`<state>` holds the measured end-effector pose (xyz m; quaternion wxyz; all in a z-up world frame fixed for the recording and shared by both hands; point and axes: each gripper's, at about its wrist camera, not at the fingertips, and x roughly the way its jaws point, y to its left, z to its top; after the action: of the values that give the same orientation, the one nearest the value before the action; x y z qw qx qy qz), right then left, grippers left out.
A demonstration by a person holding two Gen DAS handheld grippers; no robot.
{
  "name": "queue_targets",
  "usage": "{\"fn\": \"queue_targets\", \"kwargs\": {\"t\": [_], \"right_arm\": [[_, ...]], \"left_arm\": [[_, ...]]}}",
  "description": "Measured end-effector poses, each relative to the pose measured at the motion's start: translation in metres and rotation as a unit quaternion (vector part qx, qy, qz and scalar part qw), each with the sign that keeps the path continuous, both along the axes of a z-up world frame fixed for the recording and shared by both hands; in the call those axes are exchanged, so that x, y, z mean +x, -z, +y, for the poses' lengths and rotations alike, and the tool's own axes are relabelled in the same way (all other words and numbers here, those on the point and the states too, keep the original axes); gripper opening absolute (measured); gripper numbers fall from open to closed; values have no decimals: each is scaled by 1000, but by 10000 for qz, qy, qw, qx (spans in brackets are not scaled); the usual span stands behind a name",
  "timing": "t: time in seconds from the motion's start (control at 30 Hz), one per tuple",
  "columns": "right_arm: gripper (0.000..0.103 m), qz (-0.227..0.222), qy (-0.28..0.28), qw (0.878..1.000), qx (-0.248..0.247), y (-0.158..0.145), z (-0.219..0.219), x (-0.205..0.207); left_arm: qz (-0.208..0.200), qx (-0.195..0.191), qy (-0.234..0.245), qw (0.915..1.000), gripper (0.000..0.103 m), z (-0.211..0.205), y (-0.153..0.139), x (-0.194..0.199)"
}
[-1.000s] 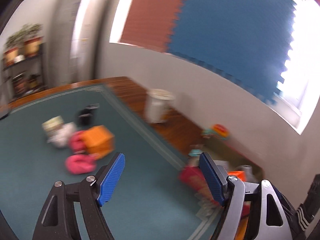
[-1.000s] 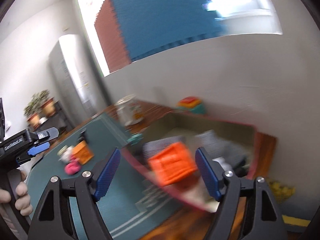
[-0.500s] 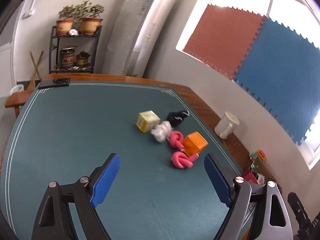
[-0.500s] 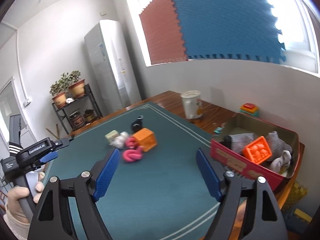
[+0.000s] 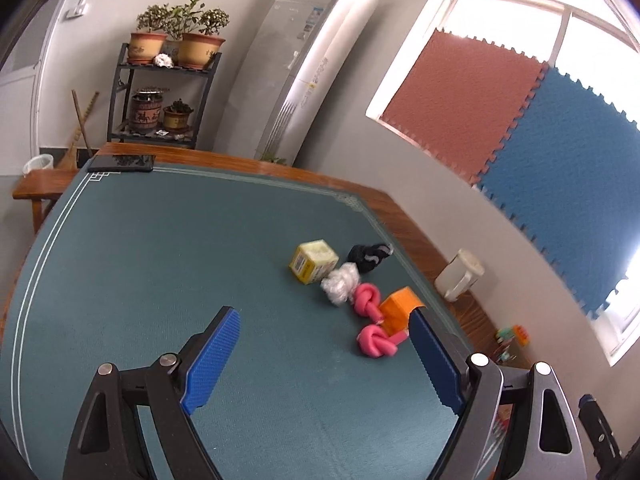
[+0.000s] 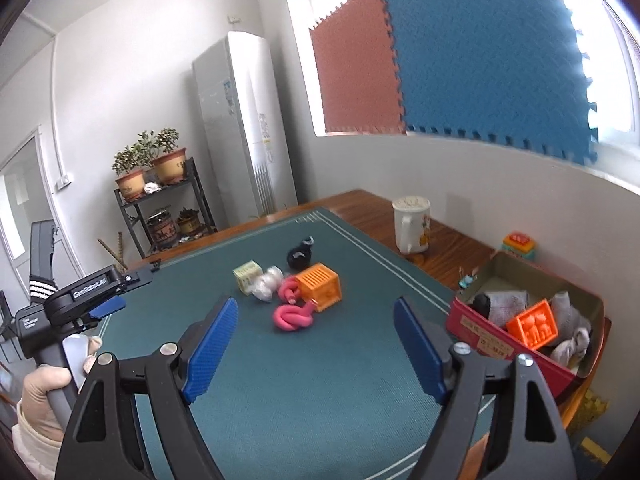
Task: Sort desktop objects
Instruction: 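Move both open tools back over the remaining toys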
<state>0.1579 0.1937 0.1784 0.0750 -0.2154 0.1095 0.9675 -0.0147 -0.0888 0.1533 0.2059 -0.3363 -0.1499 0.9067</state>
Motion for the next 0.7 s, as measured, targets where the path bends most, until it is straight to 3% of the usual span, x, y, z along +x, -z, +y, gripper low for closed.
{"fn": "queue_targets", "kwargs": {"t": [0.23,0.33,0.43,0.53,0.7], "right_arm": [[83,-381,-207,9990,-118,41,48,-24],[83,-601,-386,9967,-384,61,70,-46],[83,-766,-486,9938,-645,78,88,-66],[83,-831,-593,9919,-762,96,96,-78],[83,-985,-577,9872,-1111,120,109,-87]], "left_arm": [[11,-864,173,9961,88,42,33,-3],[-220,-1187,256,9924,88,66,55,-10],[-519,-1272,392,9897,88,101,69,-26],[-476,-1332,538,9885,88,138,73,-37],[-372,-1742,524,9826,88,185,83,-51]]}}
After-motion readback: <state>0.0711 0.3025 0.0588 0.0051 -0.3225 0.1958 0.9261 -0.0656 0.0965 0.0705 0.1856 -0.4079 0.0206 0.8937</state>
